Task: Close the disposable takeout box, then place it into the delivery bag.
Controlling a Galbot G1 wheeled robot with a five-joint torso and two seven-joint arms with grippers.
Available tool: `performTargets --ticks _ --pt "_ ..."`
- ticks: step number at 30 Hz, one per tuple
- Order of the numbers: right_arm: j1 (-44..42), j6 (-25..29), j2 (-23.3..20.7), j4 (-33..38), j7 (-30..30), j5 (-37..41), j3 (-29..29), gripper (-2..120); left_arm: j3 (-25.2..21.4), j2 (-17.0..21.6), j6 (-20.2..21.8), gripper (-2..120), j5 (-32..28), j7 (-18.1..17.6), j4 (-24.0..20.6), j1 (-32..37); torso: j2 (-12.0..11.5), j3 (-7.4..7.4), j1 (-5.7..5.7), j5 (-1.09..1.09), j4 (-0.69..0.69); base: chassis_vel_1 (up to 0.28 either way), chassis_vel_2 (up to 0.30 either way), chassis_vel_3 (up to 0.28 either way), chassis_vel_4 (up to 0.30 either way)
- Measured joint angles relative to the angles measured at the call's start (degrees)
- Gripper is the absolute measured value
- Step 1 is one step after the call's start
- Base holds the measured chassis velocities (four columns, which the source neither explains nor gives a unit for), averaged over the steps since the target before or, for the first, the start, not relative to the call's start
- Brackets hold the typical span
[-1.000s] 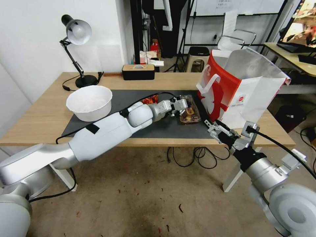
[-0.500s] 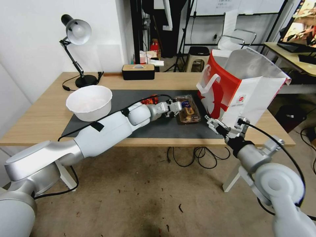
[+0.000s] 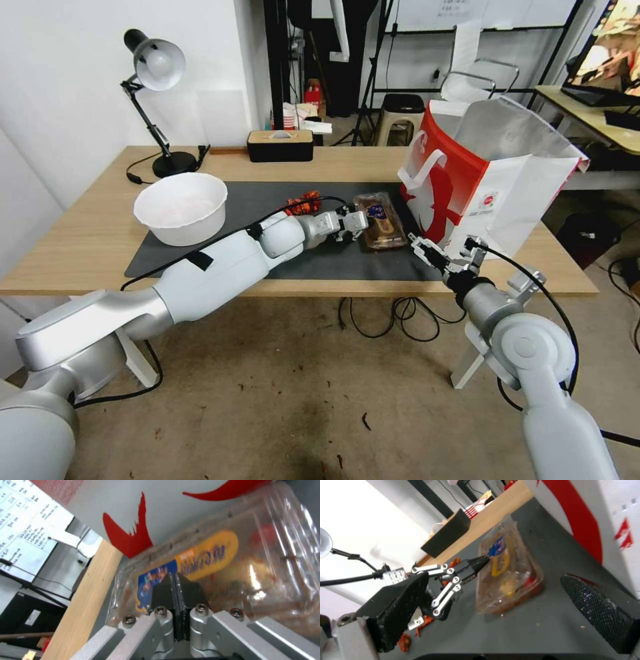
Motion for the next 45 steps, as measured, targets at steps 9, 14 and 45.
performTargets --ticks 9,14,45 --pt "2.6 0.3 2.6 -3.1 3.4 -0.8 -1.5 100 0.5 -0.4 0.1 0 0.0 0.1 0.0 0.6 0.0 0.0 0.0 -0.01 0.02 0.0 0.0 0.0 0.0" --pt "3.9 1.2 2.9 -5.0 4.6 -1.2 -1.8 100 0.5 -0.3 0.1 0 0.2 0.1 0.0 1.1 0.0 0.0 0.0 -0.01 0.02 0.0 0.0 0.0 0.0" --pt "8.0 1.7 5.3 -11.5 3.3 -4.0 -5.6 100 0.0 1.0 0.8 0 -1.0 0.2 -1.9 2.2 0.0 0.0 0.0 0.0 0.02 0.0 0.0 0.0 0.0"
